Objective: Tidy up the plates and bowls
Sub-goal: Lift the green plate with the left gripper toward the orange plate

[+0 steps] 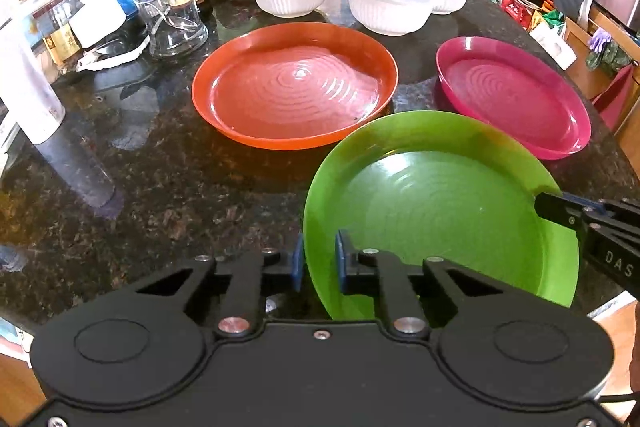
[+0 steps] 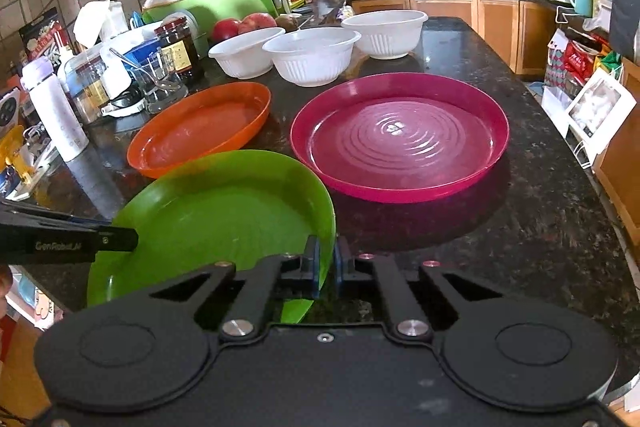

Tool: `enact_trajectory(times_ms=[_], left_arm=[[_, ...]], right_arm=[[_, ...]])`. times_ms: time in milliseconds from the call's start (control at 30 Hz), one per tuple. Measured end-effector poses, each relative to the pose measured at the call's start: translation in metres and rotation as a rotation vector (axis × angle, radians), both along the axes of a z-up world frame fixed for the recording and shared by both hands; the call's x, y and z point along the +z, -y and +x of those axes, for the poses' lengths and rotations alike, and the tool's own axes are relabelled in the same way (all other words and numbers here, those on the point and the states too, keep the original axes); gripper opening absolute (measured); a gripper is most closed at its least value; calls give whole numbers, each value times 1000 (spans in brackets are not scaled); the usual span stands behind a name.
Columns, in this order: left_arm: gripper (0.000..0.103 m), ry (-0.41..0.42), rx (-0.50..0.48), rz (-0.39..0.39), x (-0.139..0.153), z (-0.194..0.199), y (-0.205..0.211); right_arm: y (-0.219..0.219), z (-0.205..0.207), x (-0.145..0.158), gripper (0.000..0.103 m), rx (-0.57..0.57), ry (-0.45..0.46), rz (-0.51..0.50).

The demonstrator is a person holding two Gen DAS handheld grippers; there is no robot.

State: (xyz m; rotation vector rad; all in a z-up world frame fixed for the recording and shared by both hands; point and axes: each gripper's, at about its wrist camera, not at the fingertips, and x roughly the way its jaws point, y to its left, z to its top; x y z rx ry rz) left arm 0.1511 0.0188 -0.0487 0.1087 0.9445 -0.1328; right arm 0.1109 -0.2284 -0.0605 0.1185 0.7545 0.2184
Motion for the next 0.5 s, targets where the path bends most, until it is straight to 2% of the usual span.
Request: enact_trajectory(times_ms=[267, 500], left_arm=[[20, -2, -32, -7, 4, -6, -14], [21, 48, -27, 9, 19, -10, -54]], right_arm=[[-19, -14, 10, 9, -13, 16, -20], [-66, -19, 25, 9, 2, 41, -8]])
